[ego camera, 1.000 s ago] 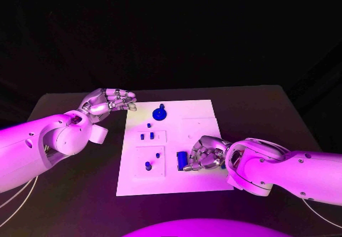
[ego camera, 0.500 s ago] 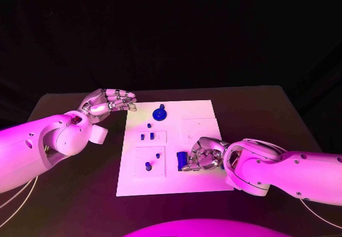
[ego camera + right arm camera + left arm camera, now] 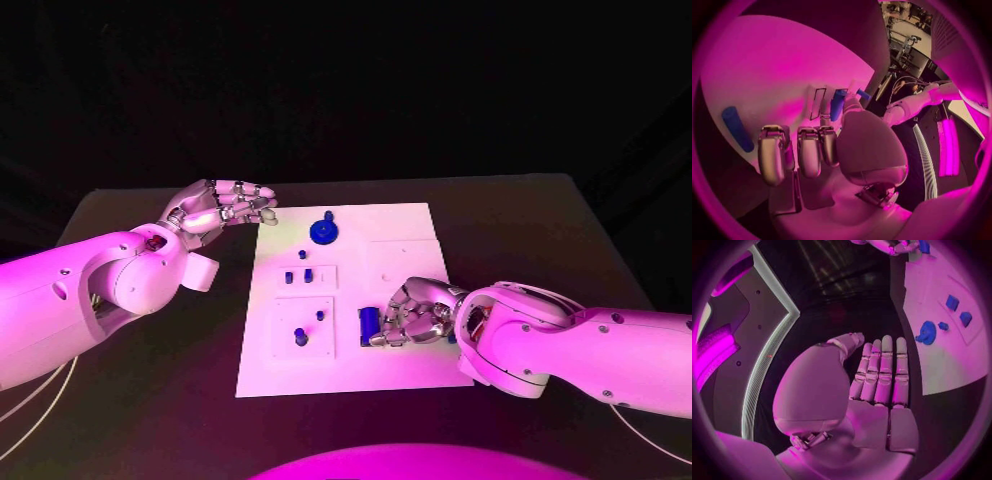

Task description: Assemble the parts on the task board

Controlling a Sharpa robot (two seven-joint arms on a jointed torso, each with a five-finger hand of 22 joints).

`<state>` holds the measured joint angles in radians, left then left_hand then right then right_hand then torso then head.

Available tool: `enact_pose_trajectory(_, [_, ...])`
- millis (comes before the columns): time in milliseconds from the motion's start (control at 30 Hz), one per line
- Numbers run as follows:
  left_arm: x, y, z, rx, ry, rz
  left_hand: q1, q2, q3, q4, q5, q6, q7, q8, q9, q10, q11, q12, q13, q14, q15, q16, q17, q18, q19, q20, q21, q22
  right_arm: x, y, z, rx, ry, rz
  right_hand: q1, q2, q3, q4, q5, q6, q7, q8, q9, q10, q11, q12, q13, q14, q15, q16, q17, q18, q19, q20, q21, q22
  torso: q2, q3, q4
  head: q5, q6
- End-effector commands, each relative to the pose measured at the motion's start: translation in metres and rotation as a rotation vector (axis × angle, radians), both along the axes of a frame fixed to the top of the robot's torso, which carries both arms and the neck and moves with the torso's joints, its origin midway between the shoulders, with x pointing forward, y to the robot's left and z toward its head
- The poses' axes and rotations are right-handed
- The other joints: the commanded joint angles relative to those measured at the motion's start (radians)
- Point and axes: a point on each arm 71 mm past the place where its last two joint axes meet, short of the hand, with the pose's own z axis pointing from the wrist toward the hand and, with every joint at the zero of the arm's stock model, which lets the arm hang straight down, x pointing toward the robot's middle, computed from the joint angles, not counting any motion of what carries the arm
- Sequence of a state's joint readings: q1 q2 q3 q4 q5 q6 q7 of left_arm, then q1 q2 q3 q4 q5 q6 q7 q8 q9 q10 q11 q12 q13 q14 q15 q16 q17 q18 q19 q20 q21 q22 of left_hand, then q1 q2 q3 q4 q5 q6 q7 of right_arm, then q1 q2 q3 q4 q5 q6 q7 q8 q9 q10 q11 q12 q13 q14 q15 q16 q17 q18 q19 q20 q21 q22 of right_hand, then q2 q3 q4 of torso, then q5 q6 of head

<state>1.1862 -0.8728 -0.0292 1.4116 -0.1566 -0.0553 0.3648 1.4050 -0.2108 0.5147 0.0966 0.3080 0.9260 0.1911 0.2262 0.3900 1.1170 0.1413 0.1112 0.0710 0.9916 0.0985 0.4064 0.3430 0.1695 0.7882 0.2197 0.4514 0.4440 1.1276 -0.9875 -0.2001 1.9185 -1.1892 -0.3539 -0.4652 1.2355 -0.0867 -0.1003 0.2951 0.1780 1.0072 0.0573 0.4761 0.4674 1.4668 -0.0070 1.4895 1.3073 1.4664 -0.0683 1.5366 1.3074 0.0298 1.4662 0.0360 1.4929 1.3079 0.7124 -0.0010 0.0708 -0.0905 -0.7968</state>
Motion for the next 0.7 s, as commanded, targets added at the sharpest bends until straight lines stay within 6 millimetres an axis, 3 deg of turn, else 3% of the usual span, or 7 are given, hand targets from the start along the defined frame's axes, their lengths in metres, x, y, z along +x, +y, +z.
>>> enact_pose_trajectory(33, [-0.001, -0.001, 0.001, -0.012, -0.001, -0.012, -0.009, 0.002, 0.000, 0.008, 0.001, -0.002, 0.005, -0.007, 0.001, 0.001, 0.005, -0.005, 0.001, 0.001, 0.007, -0.003, 0.001, 0.009, 0.003, 0.007, -0.006, -0.002, -0.003, -0.003, 0.004, 0.069, -0.018, 0.001, -0.007, -0.013, 0.002, 0.000, 0.004, 0.001, 0.003, 0.000, -0.002, 0.054, -0.006, -0.003, 0.187, 0.083, -0.009, 0.000, 0.149, -0.013, 0.083, -0.005, -0.007, 0.241, -0.001, -0.0002, -0.0010, 0.001, 0.003])
enact_pose_trajectory(200, [0.000, -0.001, 0.001, -0.012, 0.000, -0.011, -0.010, 0.003, 0.000, 0.009, 0.001, -0.002, 0.006, -0.007, 0.001, 0.002, 0.005, -0.005, 0.001, 0.001, 0.007, -0.004, 0.002, 0.010, 0.004, 0.007, -0.007, -0.003, -0.004, -0.020, 0.017, 0.138, -0.076, -0.031, -0.005, -0.019, 0.010, -0.002, 0.005, -0.016, 0.009, -0.008, -0.005, 0.051, -0.002, -0.006, 0.185, 0.082, -0.005, -0.001, 0.147, -0.012, 0.081, -0.003, -0.014, 0.239, -0.003, -0.0012, -0.0017, -0.003, 0.006])
enact_pose_trajectory(367, [0.000, -0.002, 0.000, -0.014, 0.000, -0.012, -0.010, 0.003, 0.000, 0.009, 0.001, -0.002, 0.006, -0.007, 0.001, 0.002, 0.005, -0.005, 0.001, 0.001, 0.007, -0.004, 0.002, 0.010, 0.004, 0.007, -0.007, -0.003, 0.000, -0.045, 0.030, 0.135, -0.129, -0.061, 0.035, -0.012, 0.030, -0.004, 0.004, -0.067, 0.029, -0.043, -0.018, 0.053, 0.016, -0.003, 0.190, 0.083, 0.009, 0.001, 0.152, -0.013, 0.082, 0.007, -0.010, 0.240, -0.005, -0.0021, -0.0025, -0.011, 0.014])
enact_pose_trajectory(533, [-0.001, -0.002, -0.001, -0.019, 0.006, -0.011, -0.012, 0.002, -0.001, 0.011, 0.001, -0.002, 0.006, -0.007, 0.001, 0.002, 0.005, -0.006, 0.001, 0.001, 0.007, -0.006, 0.004, 0.010, 0.005, 0.008, -0.010, -0.004, 0.001, -0.075, 0.036, 0.043, -0.174, -0.087, 0.069, -0.015, 0.037, -0.007, 0.003, -0.064, 0.032, -0.047, -0.019, 0.051, 0.019, -0.004, 0.189, 0.084, 0.013, 0.001, 0.155, -0.014, 0.084, 0.012, -0.004, 0.242, -0.008, -0.0042, -0.0041, -0.020, 0.021])
enact_pose_trajectory(700, [-0.001, -0.002, -0.002, -0.021, 0.009, -0.009, -0.013, 0.002, -0.002, 0.011, 0.001, -0.002, 0.005, -0.007, 0.001, 0.002, 0.005, -0.006, 0.001, 0.001, 0.007, -0.006, 0.005, 0.010, 0.005, 0.008, -0.010, -0.005, -0.002, -0.095, 0.037, -0.083, -0.193, -0.092, 0.094, -0.021, 0.040, -0.007, 0.003, -0.056, 0.032, -0.047, -0.019, 0.049, 0.019, -0.007, 0.187, 0.083, 0.014, 0.001, 0.153, -0.014, 0.083, 0.014, -0.005, 0.242, -0.011, -0.0029, -0.0078, -0.030, 0.021])
